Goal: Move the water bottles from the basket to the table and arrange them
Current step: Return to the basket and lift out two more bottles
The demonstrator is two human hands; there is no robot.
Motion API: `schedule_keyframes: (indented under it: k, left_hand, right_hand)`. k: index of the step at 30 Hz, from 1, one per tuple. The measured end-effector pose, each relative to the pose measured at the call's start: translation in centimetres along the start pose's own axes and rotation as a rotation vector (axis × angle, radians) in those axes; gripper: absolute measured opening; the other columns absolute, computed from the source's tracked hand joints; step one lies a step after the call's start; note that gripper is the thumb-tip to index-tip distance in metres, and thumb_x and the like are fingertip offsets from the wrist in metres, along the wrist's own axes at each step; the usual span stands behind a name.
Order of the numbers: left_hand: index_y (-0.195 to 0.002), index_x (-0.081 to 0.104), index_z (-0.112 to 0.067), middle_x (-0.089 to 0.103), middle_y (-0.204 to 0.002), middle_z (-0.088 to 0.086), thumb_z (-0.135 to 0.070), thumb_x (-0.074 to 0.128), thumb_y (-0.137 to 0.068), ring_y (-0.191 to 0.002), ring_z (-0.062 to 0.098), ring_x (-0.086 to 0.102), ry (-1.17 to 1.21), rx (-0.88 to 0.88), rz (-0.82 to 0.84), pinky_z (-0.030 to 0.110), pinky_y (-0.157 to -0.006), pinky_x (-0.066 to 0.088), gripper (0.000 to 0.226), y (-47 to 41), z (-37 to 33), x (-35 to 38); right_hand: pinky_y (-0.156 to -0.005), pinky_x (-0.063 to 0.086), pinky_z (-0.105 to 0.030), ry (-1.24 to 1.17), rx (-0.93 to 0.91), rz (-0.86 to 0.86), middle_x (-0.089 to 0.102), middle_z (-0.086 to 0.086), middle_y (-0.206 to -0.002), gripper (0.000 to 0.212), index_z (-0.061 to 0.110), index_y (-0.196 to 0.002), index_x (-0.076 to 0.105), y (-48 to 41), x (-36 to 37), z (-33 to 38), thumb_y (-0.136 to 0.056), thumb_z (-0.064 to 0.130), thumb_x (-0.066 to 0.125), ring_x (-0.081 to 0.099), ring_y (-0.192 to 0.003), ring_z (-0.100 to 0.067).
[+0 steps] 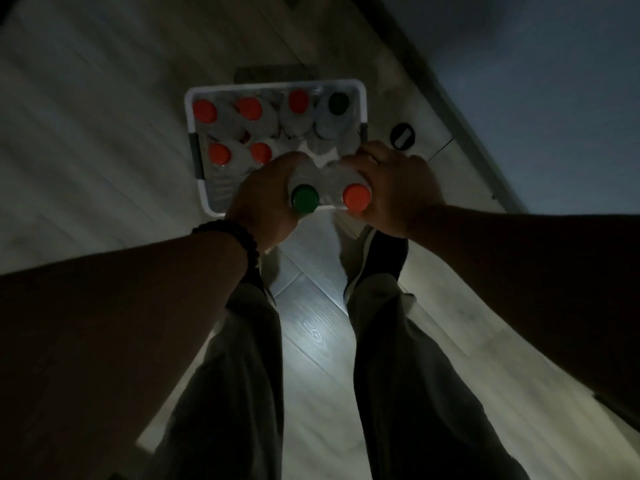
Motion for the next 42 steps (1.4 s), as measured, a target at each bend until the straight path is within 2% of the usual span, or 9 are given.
schedule_keyframes:
  k: [6, 14, 19, 22, 24, 28, 31, 35, 42]
  left_hand:
    - [-0.138, 0.054, -0.020, 0.062, -0.134, 0.001, -0.016, 0.085, -0.082, -0.128, 0.020, 0.057, 0.030, -0.034, 0.061, 0.042, -0.105, 0.053, 0.065, 6.9, -9.4, -8.0]
    - [-0.143, 0.052, -0.021, 0.062, -0.137, 0.002, -0.016, 0.086, -0.081, -0.123, 0.011, 0.055, -0.021, 0.019, 0.044, -0.002, -0.077, 0.042, 0.071, 15.9, -25.3, -21.7]
    - [-0.140, 0.051, -0.020, 0.066, -0.126, -0.002, -0.025, 0.090, -0.078, -0.113, 0.014, 0.062, -0.038, 0.117, 0.025, 0.036, -0.096, 0.057, 0.073, 19.2, -33.5, -28.0]
    - [-0.143, 0.043, -0.019, 0.064, -0.127, -0.004, -0.033, 0.089, -0.079, -0.110, 0.012, 0.064, 0.025, 0.150, 0.003, 0.026, -0.086, 0.056, 0.080, 20.5, -37.6, -31.5]
    - [-0.142, 0.045, -0.018, 0.065, -0.131, -0.002, -0.042, 0.088, -0.077, -0.115, 0.015, 0.064, 0.061, 0.195, -0.030, 0.031, -0.095, 0.055, 0.081, 20.9, -40.5, -34.0]
    - [-0.138, 0.059, -0.023, 0.068, -0.128, -0.009, -0.036, 0.080, -0.088, -0.115, 0.009, 0.065, 0.125, 0.223, -0.080, 0.034, -0.099, 0.055, 0.056, 21.8, -45.4, -38.6]
    - [-0.133, 0.065, -0.024, 0.071, -0.125, -0.011, -0.039, 0.075, -0.092, -0.113, 0.007, 0.067, 0.279, 0.257, -0.078, 0.038, -0.099, 0.056, 0.045, 22.8, -48.6, -40.6]
    - [-0.128, 0.067, -0.019, 0.074, -0.120, -0.006, -0.040, 0.065, -0.099, -0.109, 0.011, 0.071, 0.443, 0.269, -0.093, 0.037, -0.098, 0.056, 0.036, 23.7, -51.2, -42.0]
    - [-0.123, 0.064, -0.021, 0.076, -0.114, 0.002, -0.057, 0.057, -0.098, -0.104, 0.019, 0.075, 0.660, 0.190, -0.124, 0.045, -0.096, 0.058, 0.044, 24.4, -53.8, -40.1]
  right_hand:
    - [-0.100, 0.051, -0.051, -0.137, 0.024, 0.017, 0.053, -0.005, -0.145, 0.069, 0.025, -0.145, 0.052, 7.3, -11.1, 5.7, -0.084, 0.045, 0.078, 0.059, -0.121, -0.028]
    - [-0.108, 0.047, -0.049, -0.316, 0.093, -0.102, 0.048, -0.006, -0.152, 0.067, 0.022, -0.146, 0.051, 18.9, -29.4, 13.8, -0.087, 0.038, 0.079, 0.056, -0.128, -0.029]
    - [-0.111, 0.043, -0.049, -0.503, 0.166, -0.179, 0.061, 0.002, -0.138, 0.069, 0.027, -0.139, 0.056, 24.6, -38.2, 15.7, -0.078, 0.031, 0.088, 0.059, -0.123, -0.019]
    - [-0.094, 0.044, -0.022, -0.680, 0.174, -0.162, 0.062, 0.015, -0.118, 0.061, 0.026, -0.134, 0.057, 27.2, -42.0, 17.2, -0.081, 0.026, 0.086, 0.058, -0.103, 0.001]
    - [-0.091, 0.046, -0.020, -0.796, 0.160, -0.190, 0.064, 0.021, -0.110, 0.048, 0.029, -0.125, 0.062, 28.5, -44.8, 17.8, -0.082, 0.026, 0.084, 0.060, -0.096, 0.008]
    - [-0.100, 0.054, -0.040, -1.094, 0.120, -0.325, 0.075, 0.007, -0.117, 0.035, 0.027, -0.119, 0.071, 30.4, -50.4, 18.3, -0.085, 0.024, 0.080, 0.071, -0.108, -0.009]
    - [-0.092, 0.059, -0.039, -1.275, 0.054, -0.420, 0.076, -0.003, -0.115, 0.030, 0.013, -0.121, 0.072, 31.7, -53.6, 19.3, -0.093, 0.025, 0.071, 0.073, -0.106, -0.019]
    - [-0.086, 0.059, -0.042, -1.471, 0.139, -0.557, 0.077, -0.006, -0.113, 0.032, 0.016, -0.116, 0.074, 33.4, -55.9, 18.8, -0.094, 0.039, 0.068, 0.072, -0.108, -0.030]
    - [-0.083, 0.059, -0.049, -1.685, 0.184, -0.581, 0.074, -0.024, -0.097, 0.062, 0.003, -0.117, 0.068, 36.1, -57.0, 17.2, -0.095, 0.060, 0.057, 0.071, -0.077, -0.033]
Point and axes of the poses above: each hand's wrist, its own y-axis away from the middle knuckle, its own x-axis out of the palm, z = x × y, the point moved 10 cm from there along -y, towards the middle knuckle
